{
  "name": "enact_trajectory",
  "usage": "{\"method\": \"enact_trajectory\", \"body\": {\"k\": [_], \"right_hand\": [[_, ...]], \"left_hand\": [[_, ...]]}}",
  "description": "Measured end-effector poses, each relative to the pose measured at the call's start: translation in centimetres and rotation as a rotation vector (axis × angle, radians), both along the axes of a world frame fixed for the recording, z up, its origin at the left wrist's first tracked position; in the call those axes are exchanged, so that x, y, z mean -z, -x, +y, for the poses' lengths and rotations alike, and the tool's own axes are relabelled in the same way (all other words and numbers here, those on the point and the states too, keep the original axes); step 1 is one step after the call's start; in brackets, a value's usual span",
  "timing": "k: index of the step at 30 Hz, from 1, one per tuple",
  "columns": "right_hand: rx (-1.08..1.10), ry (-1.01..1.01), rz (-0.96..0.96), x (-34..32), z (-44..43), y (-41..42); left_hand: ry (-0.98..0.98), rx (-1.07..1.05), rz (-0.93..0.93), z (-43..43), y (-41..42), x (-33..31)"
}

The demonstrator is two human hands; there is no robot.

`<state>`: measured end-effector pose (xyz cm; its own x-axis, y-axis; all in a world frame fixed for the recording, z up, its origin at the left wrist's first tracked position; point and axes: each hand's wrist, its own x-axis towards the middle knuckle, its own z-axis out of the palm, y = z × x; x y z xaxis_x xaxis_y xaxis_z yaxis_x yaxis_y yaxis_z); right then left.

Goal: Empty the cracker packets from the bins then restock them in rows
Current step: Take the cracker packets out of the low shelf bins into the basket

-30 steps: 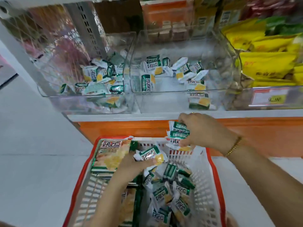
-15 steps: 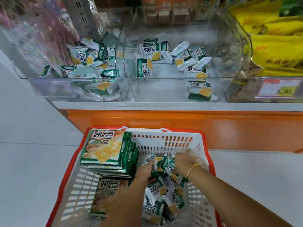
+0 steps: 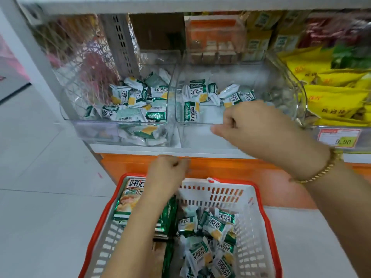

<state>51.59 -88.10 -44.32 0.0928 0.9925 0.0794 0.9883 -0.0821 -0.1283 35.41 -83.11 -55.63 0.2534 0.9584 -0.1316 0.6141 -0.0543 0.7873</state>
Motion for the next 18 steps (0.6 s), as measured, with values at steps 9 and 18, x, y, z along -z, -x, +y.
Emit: {"method": "enact_trajectory", "body": {"k": [9,18], "right_hand": [[0.019,0.196,0.524,1.6,9.9,-5.3],[-0.088,0.335,0.394,4.6,17.5,-3.3]], "left_hand": [[-0.487,-0.063,-0.167,4.6,1.3,-6.5],[-0.468,0.002,-0.125,4.8,1.4,-4.3]]}}
